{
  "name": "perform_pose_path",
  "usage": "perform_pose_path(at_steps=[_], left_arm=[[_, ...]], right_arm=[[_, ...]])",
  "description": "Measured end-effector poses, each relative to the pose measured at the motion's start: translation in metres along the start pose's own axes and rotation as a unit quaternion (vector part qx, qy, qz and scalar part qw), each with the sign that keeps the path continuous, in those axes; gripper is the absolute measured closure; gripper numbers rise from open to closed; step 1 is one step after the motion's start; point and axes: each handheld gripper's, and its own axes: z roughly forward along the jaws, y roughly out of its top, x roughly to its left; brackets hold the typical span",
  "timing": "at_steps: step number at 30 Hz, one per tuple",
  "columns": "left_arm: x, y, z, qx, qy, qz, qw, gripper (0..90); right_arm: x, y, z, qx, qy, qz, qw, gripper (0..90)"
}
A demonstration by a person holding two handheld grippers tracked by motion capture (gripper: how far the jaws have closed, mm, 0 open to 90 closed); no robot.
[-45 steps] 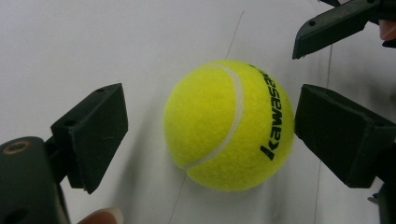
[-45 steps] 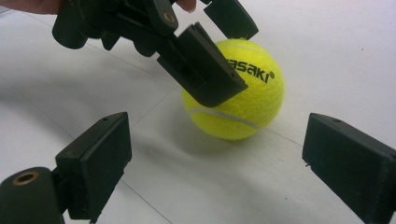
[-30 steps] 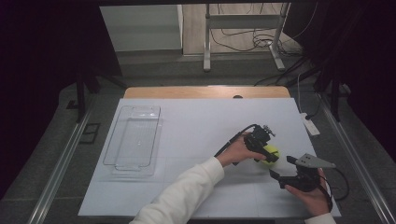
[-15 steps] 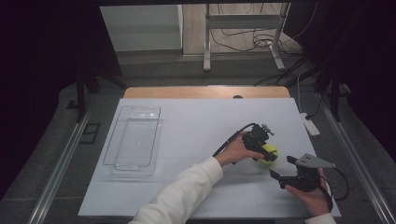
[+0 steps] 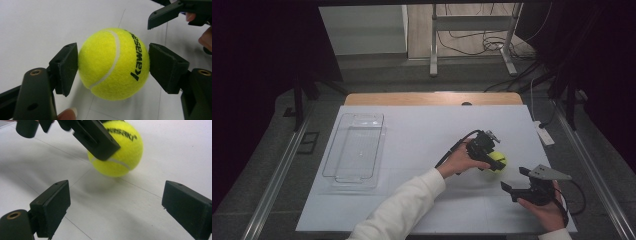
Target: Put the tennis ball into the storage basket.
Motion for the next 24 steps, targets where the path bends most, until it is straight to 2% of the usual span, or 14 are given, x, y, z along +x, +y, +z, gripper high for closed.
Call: perform_pose_path(at_steps=[24], left_arm=[[0.003,-0.016,-0.026,-0.028,0.007,-0.008,0.9996,27.8]], right_arm=[[0.001,0.000,0.000,0.001,-0.001,-0.002,1.0000,8.7]])
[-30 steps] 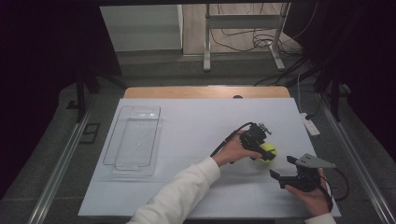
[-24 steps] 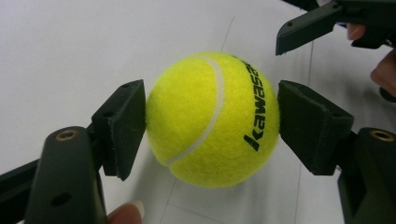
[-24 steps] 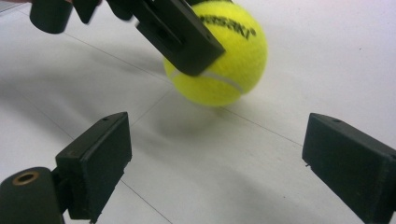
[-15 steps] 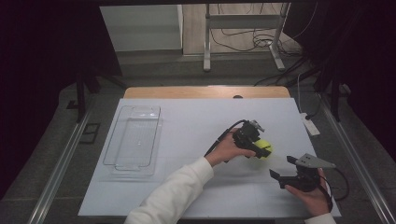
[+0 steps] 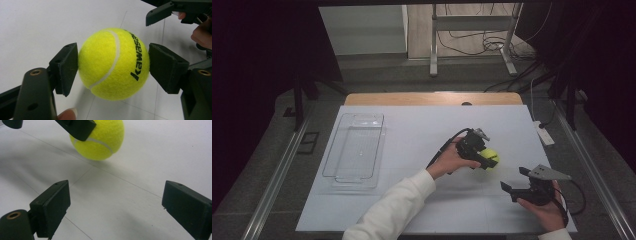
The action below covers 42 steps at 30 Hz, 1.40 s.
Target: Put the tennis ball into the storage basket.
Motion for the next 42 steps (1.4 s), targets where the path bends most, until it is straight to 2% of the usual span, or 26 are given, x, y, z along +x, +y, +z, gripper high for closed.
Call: perform_pose_path(at_steps=[27,33,35,42], left_arm=[[-0.005,-0.007,-0.014,-0.012,0.005,0.007,0.9999,27.7],[-0.006,-0.008,-0.019,-0.018,0.009,0.008,0.9998,27.7],[-0.007,-0.009,-0.022,-0.026,0.008,0.005,0.9996,27.7],[-0.008,-0.011,-0.027,-0.029,0.011,0.006,0.9995,27.7]], right_arm=[[0.000,0.000,0.000,0.002,-0.002,0.000,1.0000,8.7],[0.000,0.000,0.000,0.002,-0.003,0.000,1.0000,8.6],[0.000,0.000,0.000,0.002,-0.003,0.000,1.0000,8.6],[0.001,0.000,0.000,0.002,-0.004,0.000,1.0000,8.6]])
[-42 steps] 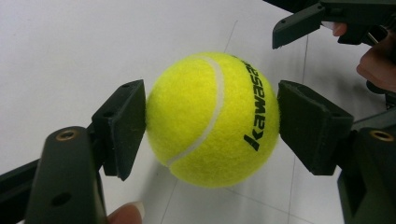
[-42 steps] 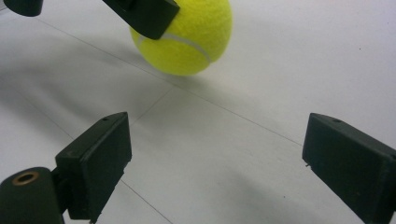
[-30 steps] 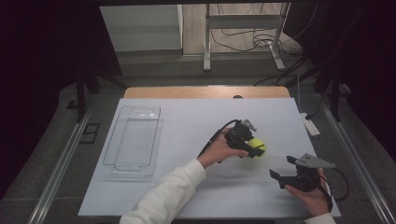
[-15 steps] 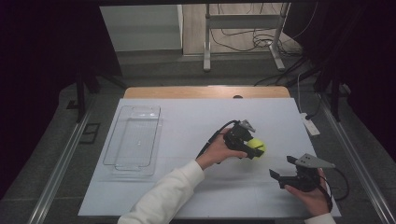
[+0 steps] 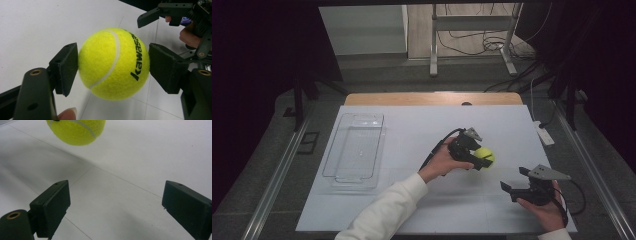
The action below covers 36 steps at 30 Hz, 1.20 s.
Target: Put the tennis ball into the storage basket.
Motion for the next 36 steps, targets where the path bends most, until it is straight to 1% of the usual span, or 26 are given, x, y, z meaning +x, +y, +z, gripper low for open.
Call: perform_pose_path(at_steps=[2,4,8,11,12,27,32,36], left_arm=[[-0.001,0.000,-0.001,-0.003,0.000,-0.002,1.0000,27.7],[-0.001,0.000,-0.002,-0.003,0.000,0.001,1.0000,27.7],[-0.002,-0.001,-0.004,-0.006,0.001,0.000,1.0000,27.7],[-0.003,-0.002,-0.006,-0.008,0.005,0.002,0.9999,27.7],[-0.003,-0.002,-0.007,-0.007,0.005,0.004,1.0000,27.7],[-0.006,-0.006,-0.016,-0.020,0.003,0.005,0.9998,27.7],[-0.005,-0.008,-0.022,-0.026,0.003,0.007,0.9996,27.7],[-0.006,-0.010,-0.025,-0.029,0.004,0.002,0.9996,27.7]], right_arm=[[0.000,0.000,0.000,0.001,0.000,0.000,1.0000,8.6],[0.000,0.000,0.000,0.000,0.000,0.000,1.0000,8.6],[0.000,0.000,0.000,0.000,0.000,0.001,1.0000,8.6],[0.000,0.000,0.000,0.000,0.000,0.000,1.0000,8.6],[0.000,0.000,0.000,0.000,0.000,-0.001,1.0000,8.6],[0.000,0.000,0.000,0.001,-0.001,-0.001,1.0000,8.6],[0.000,0.000,0.000,0.001,0.000,0.000,1.0000,8.6],[0.000,0.000,0.000,0.001,-0.001,-0.001,1.0000,8.6]])
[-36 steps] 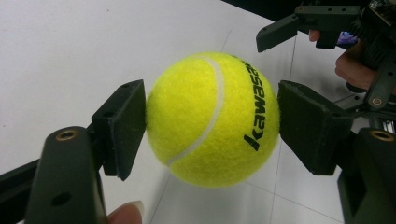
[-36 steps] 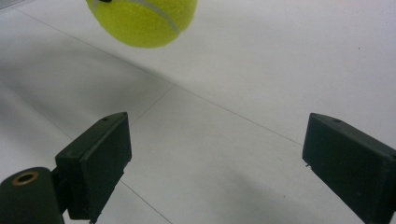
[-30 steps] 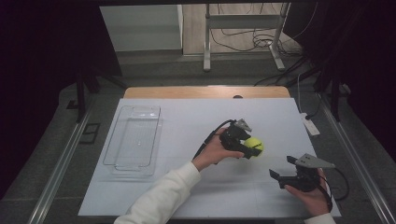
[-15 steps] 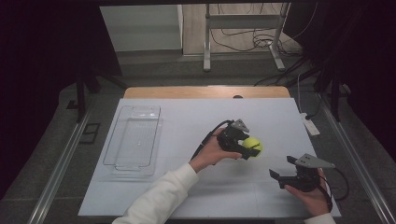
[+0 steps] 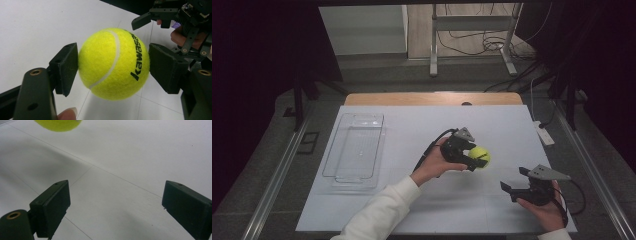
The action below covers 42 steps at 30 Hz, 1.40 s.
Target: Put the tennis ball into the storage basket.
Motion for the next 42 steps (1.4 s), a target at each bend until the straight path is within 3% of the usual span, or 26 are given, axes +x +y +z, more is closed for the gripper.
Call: perform_pose_path(at_steps=[42], left_arm=[[0.003,-0.017,-0.032,-0.030,0.013,-0.014,0.9994,27.7]], right_arm=[[0.001,0.000,0.000,0.000,-0.001,0.000,1.0000,8.6]])
